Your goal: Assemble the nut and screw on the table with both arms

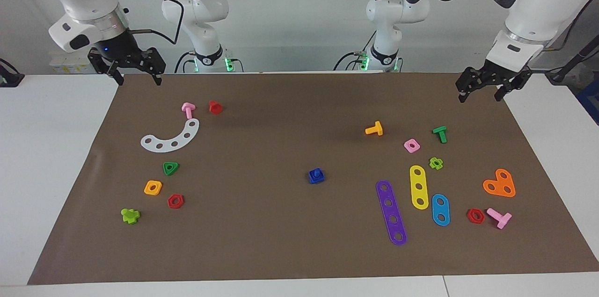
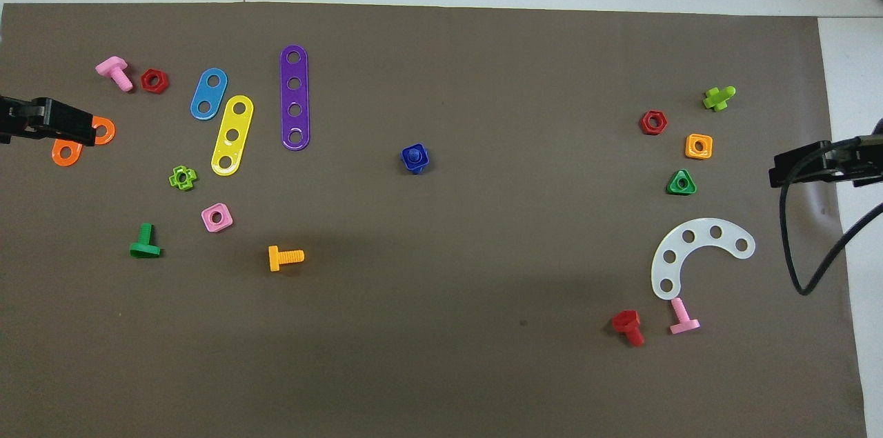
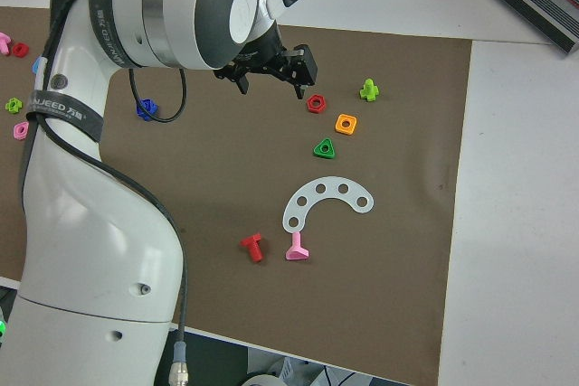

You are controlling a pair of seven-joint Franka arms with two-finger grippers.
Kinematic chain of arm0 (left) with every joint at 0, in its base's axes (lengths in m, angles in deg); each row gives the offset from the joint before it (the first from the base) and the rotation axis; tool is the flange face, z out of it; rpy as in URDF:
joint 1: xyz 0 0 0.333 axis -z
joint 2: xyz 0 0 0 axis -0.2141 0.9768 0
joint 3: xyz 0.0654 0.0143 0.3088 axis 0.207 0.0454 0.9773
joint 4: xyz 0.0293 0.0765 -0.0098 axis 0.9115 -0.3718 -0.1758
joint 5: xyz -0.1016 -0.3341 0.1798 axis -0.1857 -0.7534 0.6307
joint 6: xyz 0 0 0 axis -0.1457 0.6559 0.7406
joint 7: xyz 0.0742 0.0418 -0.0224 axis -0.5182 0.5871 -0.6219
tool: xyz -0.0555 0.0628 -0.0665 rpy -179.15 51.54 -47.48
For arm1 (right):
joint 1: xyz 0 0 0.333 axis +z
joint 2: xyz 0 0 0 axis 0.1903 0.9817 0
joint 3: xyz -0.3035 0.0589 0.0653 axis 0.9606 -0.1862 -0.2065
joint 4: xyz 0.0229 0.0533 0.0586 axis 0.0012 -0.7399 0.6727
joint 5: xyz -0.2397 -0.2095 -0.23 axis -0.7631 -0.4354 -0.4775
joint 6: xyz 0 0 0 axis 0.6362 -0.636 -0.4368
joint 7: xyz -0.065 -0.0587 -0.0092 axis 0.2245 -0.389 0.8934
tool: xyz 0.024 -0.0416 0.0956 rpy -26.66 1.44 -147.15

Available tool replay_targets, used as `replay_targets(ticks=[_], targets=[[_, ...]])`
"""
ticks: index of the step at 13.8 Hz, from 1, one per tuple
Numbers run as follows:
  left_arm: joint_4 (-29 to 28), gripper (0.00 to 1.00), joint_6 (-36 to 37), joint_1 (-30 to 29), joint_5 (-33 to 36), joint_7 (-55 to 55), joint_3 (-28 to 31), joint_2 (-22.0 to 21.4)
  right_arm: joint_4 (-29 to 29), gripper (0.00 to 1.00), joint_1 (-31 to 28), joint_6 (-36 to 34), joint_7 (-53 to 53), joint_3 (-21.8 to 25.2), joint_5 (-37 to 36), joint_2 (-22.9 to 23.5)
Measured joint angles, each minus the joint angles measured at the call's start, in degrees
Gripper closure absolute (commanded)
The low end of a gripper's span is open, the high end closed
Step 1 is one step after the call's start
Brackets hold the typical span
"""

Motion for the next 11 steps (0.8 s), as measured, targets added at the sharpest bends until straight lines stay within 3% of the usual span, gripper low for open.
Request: replay_targets(ticks=[11], targets=[[-0.03, 0.0, 0.83, -0.16, -1.46, 0.03, 0.27, -0.09, -0.26, 0.0, 0.0, -0.26, 0.11, 0.0, 0.02, -0.19]])
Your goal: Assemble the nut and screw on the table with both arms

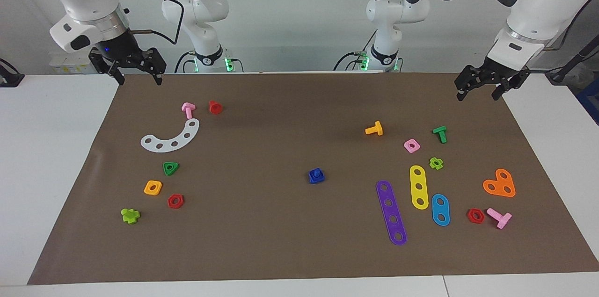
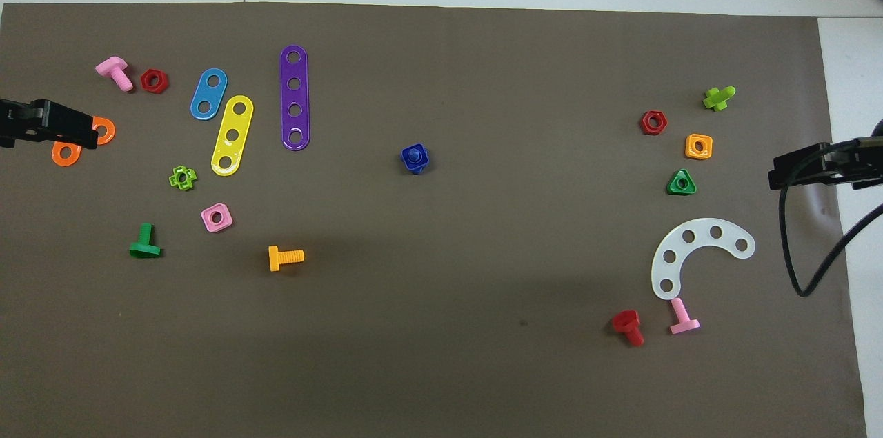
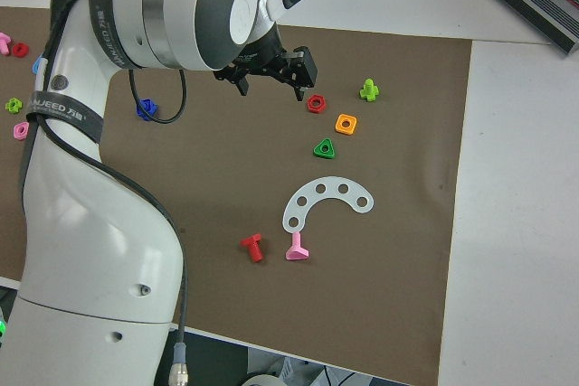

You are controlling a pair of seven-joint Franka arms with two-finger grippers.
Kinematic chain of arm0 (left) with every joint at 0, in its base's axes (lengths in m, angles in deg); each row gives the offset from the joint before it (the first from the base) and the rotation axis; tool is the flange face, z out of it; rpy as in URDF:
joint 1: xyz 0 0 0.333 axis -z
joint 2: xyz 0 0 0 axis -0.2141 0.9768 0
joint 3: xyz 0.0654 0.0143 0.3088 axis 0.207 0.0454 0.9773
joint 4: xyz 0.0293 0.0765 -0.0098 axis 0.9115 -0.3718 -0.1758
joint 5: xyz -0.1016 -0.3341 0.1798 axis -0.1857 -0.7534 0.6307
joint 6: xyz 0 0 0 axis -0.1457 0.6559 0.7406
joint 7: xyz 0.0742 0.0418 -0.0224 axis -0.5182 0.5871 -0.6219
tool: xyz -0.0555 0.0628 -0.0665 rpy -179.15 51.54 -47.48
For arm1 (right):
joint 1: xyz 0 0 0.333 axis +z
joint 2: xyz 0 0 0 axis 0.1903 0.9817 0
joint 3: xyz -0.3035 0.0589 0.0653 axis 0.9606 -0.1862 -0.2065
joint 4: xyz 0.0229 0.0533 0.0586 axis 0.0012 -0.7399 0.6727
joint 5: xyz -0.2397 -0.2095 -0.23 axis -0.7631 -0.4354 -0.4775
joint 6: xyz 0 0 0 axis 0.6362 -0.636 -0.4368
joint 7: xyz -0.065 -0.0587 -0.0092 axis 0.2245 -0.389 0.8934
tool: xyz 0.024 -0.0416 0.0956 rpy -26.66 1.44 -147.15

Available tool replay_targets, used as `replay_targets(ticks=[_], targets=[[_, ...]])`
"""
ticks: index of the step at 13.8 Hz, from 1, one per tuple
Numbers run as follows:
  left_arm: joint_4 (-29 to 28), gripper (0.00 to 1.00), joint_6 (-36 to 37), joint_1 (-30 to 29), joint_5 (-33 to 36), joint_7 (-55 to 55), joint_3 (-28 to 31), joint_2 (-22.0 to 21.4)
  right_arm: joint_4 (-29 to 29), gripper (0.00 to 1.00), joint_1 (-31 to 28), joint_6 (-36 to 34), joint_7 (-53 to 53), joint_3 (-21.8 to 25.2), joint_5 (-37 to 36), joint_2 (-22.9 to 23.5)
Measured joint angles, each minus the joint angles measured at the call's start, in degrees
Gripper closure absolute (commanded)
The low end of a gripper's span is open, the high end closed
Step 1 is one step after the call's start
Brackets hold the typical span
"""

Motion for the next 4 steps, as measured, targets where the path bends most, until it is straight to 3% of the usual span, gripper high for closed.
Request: replay_targets(ticks=[4], targets=[[0.0, 0.0, 0.17, 0.0, -0.01, 0.0, 0.0, -0.01, -0.05, 0.0, 0.0, 0.0, 0.0, 0.0, 0.0, -0.1]])
